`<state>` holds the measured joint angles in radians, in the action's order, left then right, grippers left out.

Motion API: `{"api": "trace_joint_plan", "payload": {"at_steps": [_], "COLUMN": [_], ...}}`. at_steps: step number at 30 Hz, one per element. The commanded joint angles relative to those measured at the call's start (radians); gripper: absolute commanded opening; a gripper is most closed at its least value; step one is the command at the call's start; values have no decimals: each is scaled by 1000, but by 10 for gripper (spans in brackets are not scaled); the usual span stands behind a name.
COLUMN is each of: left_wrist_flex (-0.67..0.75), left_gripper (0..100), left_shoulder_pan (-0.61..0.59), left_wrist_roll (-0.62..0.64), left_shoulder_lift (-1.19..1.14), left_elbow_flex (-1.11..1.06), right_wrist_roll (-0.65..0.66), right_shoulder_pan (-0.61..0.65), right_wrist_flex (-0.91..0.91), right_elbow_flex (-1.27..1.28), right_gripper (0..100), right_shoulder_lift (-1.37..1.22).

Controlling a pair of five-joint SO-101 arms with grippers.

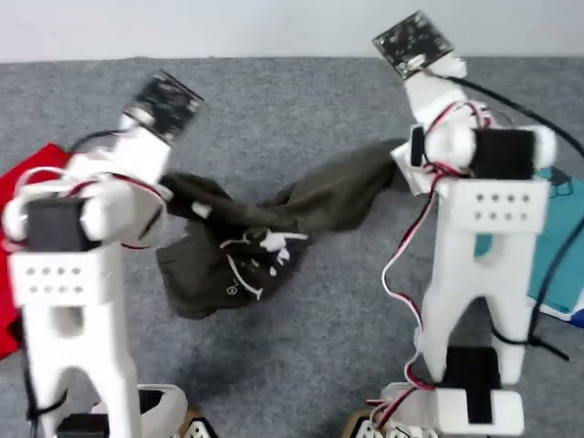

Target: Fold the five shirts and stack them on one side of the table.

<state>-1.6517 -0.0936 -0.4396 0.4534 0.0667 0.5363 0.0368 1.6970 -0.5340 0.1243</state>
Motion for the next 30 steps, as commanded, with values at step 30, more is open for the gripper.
{"api": "trace_joint_plan", "payload": {"at_steps": [30], "left_wrist_flex": [-72], "left_gripper": [14], "left_shoulder_pan": [-230], "left_wrist_roll": [-106], "left_shoulder_lift": [244], "left_elbow_flex": [-159], "right_wrist_roll": [195], "right_shoulder_pan": [-5], "right_wrist_flex": [96], "right_elbow_flex": [34], "right_gripper": [10], "right_shoulder_lift": [139]}}
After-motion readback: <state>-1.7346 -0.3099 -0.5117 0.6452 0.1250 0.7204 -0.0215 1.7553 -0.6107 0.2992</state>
